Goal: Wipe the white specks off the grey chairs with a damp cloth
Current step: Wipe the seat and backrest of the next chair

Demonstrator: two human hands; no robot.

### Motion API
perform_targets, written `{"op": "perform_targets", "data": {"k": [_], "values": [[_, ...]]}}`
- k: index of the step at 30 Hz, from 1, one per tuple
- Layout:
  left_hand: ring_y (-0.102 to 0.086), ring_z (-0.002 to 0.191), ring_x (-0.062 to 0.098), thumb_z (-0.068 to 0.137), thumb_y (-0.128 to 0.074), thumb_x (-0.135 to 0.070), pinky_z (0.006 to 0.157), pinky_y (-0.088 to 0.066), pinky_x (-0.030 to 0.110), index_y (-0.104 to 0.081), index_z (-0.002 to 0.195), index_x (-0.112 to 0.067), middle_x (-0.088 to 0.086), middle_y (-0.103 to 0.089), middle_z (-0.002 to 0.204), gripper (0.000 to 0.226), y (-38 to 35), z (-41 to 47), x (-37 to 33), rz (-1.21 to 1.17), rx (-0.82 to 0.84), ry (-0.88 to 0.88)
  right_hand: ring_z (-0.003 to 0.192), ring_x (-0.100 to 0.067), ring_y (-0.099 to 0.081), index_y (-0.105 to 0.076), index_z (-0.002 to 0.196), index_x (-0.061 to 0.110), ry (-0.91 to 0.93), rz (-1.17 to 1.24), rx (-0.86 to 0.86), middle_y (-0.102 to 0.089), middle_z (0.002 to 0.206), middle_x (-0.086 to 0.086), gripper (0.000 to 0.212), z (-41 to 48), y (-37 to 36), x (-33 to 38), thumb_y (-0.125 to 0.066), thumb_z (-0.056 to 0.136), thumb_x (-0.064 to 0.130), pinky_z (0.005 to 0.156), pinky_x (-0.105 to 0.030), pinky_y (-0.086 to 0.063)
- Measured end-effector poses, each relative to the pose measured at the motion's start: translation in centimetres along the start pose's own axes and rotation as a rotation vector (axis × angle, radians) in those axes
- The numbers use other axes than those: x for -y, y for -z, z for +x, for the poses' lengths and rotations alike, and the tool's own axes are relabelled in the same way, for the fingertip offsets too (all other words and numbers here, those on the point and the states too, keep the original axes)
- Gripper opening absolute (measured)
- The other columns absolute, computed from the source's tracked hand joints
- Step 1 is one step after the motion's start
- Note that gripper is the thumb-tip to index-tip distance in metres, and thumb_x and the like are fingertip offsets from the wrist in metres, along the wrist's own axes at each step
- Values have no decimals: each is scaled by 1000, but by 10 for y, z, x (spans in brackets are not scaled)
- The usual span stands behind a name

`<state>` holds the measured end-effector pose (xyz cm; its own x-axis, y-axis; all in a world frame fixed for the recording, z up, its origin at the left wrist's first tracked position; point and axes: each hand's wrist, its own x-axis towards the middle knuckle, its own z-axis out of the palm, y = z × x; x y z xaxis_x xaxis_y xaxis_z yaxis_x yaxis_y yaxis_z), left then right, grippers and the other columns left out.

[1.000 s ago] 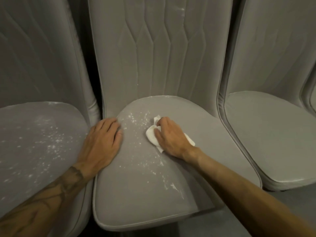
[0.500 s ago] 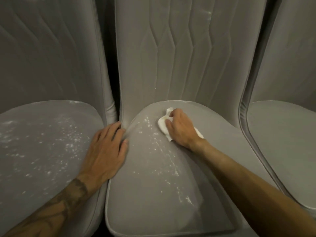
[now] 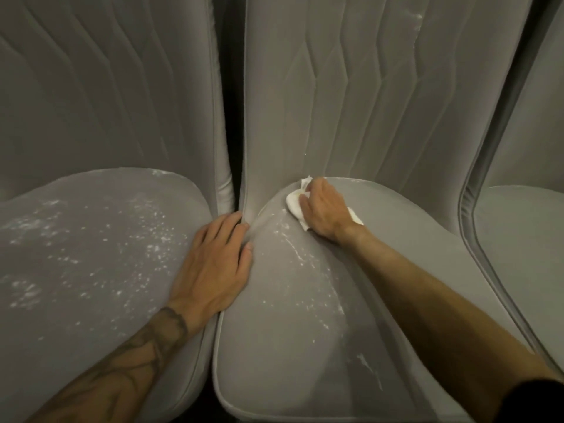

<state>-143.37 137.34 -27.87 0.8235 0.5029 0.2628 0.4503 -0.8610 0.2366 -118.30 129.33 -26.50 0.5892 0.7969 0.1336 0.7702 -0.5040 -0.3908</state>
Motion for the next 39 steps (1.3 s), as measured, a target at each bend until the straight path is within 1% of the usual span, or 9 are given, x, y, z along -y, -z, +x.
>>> {"op": "perform_targets", "data": {"k": [2,7,13,20,23,26,29,33,39], "values": [[-46,139,25,104,-39,-34,116,-38,45,-57,136,-12,8,-51,151,42,0,-1,1,1,-7,2,110,-38,-51,-48,119,2,29,10,-8,-52,123,-20,31,-1,-10,20,-39,103,27,98,-45,-38],[-47,138,25,104,-38,-31,116,-37,43,-58,134,-13,9,-52,150,40,0,-3,3,7,-2,-11,90,-26,-49,-45,104,15,360,78,106,-55,104,-9,22,-46,-25,43,-42,101,36,80,-37,-34],[-49,138,27,102,-35,-30,116,-40,45,-58,136,-10,12,-53,149,45,1,-2,2,32,-23,-12,102,-39,-53,-48,112,4,77,-33,14,-55,115,-18,25,-2,-14,31,-41,102,25,91,-46,-39],[-52,137,33,95,-27,-24,115,-40,51,-59,138,-5,16,-56,148,57,4,-4,4,-24,18,-33,85,-19,-45,-40,98,25,422,99,153,-48,98,2,9,-56,-26,58,-43,100,33,80,-35,-36],[-54,135,35,95,-28,-22,114,-41,49,-60,137,-3,17,-57,147,56,15,-6,-3,38,16,-61,105,-33,-52,-50,116,8,284,-1,138,-55,118,-14,23,-27,-15,48,-44,102,26,94,-42,-39],[-55,131,34,97,-44,-13,111,-43,49,-61,134,-5,16,-58,144,41,26,-10,-3,77,1,-44,117,-38,-51,-50,127,4,89,-35,75,-52,130,-19,32,-11,-14,55,-43,102,23,102,-45,-38],[-58,125,36,96,-51,-11,106,-45,51,-61,131,-5,17,-61,137,37,30,-25,9,128,-3,15,106,-37,-53,-50,119,6,238,16,58,-55,119,-18,28,-43,-30,71,-44,101,27,96,-46,-42],[-61,124,36,103,-53,-16,105,-47,51,-62,135,-3,18,-63,137,36,23,-38,17,147,-20,41,94,-26,-50,-47,108,13,439,65,180,-54,107,-11,21,-72,-28,71,-44,100,33,86,-38,-39],[-58,125,33,101,-30,-26,105,-47,51,-58,138,-5,16,-61,138,51,18,-37,18,180,-23,33,111,-38,-52,-50,122,5,149,-20,57,-53,123,-19,30,-38,-22,67,-46,101,27,100,-45,-39]]}}
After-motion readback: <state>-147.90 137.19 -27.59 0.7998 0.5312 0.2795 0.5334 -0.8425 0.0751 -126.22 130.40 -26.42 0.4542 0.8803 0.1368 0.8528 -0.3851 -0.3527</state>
